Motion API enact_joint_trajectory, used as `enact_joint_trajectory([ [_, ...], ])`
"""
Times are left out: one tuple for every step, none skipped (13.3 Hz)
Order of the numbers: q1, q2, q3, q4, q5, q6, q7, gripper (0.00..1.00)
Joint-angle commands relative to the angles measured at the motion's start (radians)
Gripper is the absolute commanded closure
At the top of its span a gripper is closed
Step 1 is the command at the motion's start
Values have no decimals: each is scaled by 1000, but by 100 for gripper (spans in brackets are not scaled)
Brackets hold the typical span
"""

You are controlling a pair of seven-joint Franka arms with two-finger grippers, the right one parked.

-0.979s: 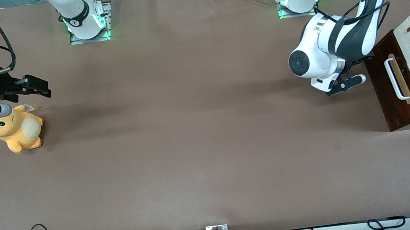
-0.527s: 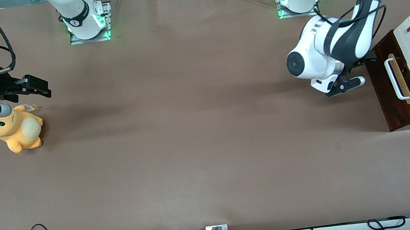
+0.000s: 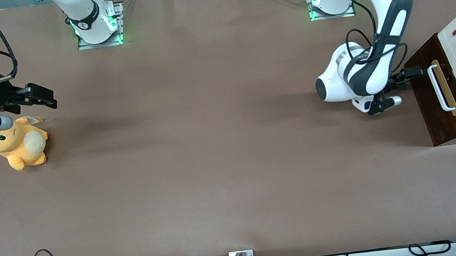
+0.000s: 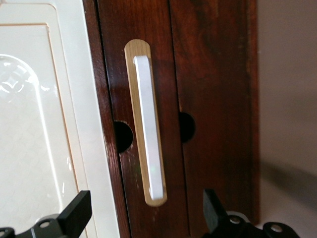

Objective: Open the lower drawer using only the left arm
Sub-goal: 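Close the left gripper around the white drawer handle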

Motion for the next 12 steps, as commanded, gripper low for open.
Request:
enact_joint_trajectory([
  [-16,21,51,12,71,-15,-1,3],
  [-10,24,58,12,80,-8,0,4],
  [-9,38,68,12,86,-5,0,8],
  [-9,45,83,12,103,-2,-1,10],
  [-9,50,88,14,112,1,-3,14],
  [-9,52,89,14,115,10,-1,17],
  [-10,56,91,14,115,13,-1,23],
  [-9,58,100,14,122,19,-1,24],
  [-10,64,115,15,146,34,0,24],
  [-9,64,130,17,152,57,6,24],
  [-9,64,134,18,154,62,11,26],
  [-9,64,134,18,154,62,9,29],
])
